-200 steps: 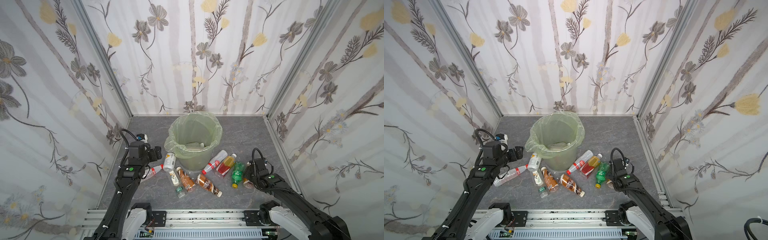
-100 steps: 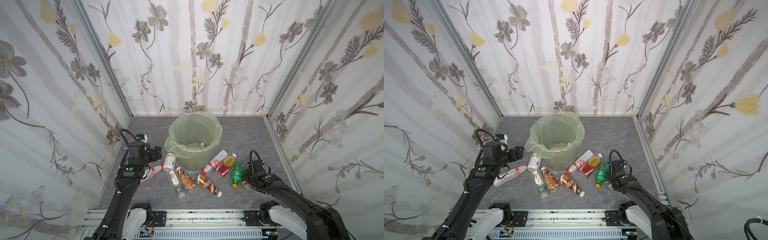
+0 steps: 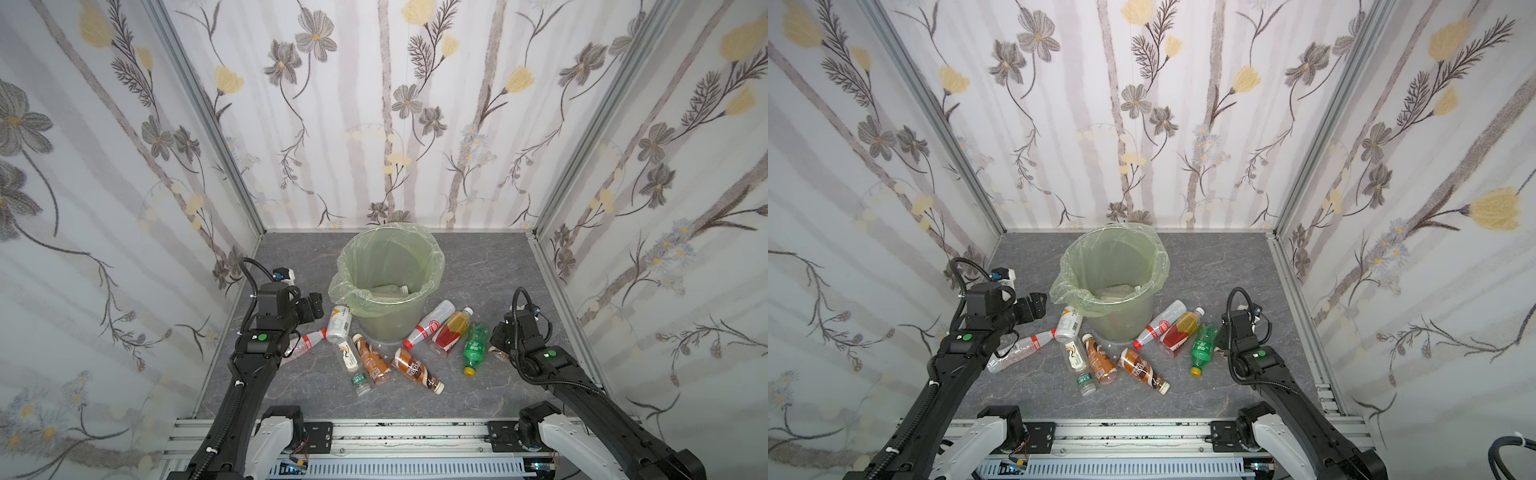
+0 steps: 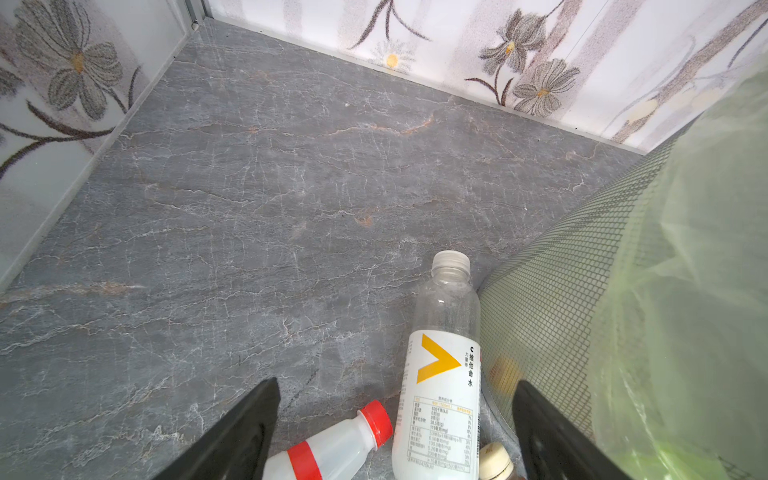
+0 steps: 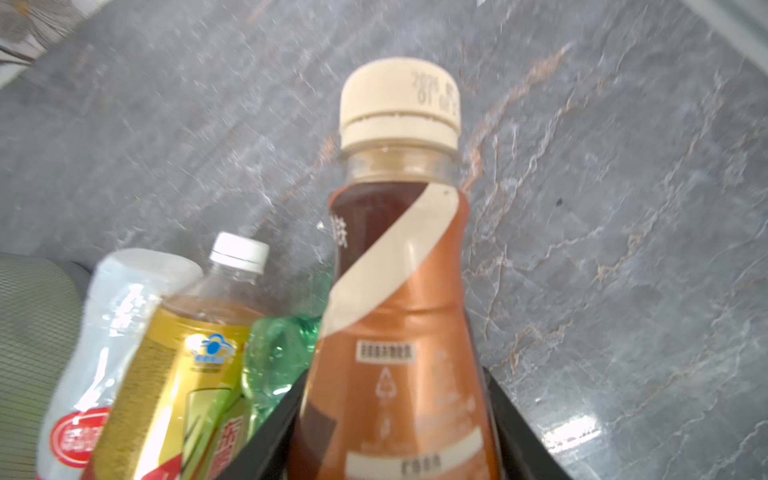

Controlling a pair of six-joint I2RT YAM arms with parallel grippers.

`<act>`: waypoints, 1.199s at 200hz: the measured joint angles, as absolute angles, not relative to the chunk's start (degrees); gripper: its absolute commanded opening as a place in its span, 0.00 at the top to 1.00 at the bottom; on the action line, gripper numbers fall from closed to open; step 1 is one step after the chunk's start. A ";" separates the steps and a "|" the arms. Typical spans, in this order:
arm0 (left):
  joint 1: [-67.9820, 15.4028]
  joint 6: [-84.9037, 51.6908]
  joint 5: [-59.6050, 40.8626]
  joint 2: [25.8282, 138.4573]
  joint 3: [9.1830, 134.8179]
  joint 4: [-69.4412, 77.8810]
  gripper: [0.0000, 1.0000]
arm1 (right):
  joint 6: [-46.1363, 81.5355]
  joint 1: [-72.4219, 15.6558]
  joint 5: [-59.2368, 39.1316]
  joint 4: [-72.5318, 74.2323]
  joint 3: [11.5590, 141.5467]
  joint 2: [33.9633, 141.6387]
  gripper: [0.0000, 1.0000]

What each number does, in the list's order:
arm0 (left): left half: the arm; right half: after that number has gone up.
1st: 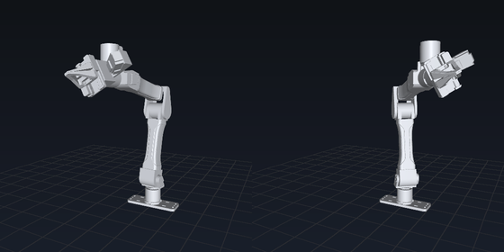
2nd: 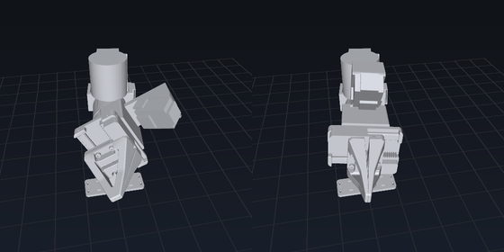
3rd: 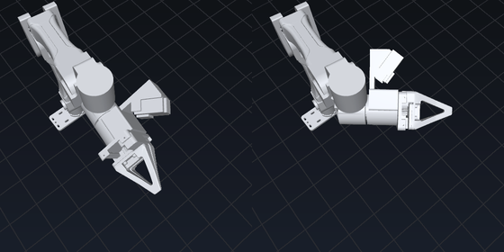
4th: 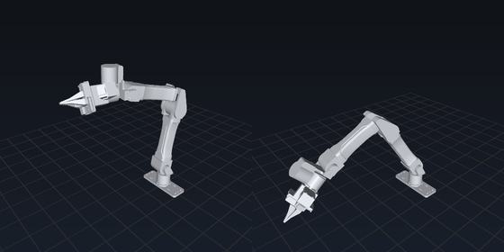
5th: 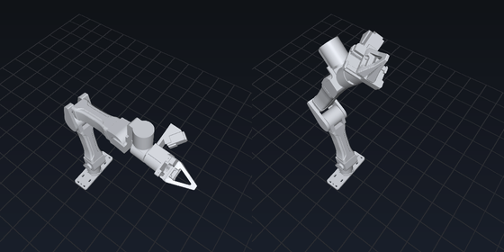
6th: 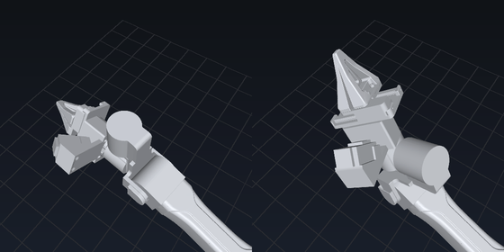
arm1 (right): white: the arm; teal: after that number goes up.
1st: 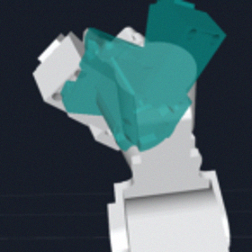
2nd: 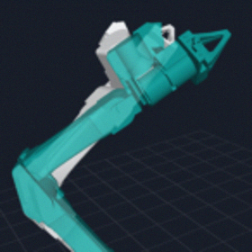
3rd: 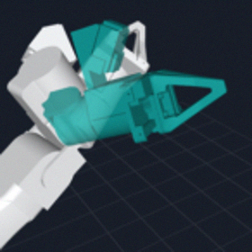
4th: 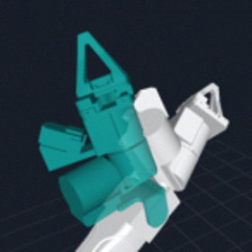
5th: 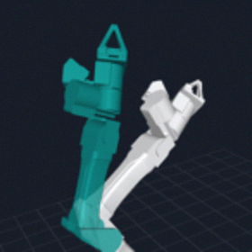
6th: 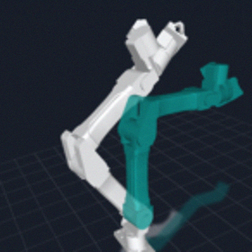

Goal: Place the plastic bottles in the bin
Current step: 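Lower the right gripper onto the brown coffee bottle and grasp it, then lift the coffee bottle with the right gripper and carry it over the bin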

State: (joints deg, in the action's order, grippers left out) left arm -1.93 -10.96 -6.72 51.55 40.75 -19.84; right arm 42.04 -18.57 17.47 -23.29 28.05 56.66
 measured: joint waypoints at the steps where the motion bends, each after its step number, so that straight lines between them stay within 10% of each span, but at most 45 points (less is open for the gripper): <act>1: -1.93 -10.96 -6.72 51.55 40.75 -19.84 0.11 | 41.85 -18.57 17.54 -23.29 28.23 56.51 0.52; 102: -1.87 -10.70 -6.46 51.40 40.03 -19.46 0.11 | 21.06 -18.52 3.29 -12.16 43.20 54.59 0.60; 240: -1.87 -11.14 -7.14 51.62 39.53 -18.65 0.11 | -4.86 -35.18 -14.90 -10.59 76.36 79.35 0.56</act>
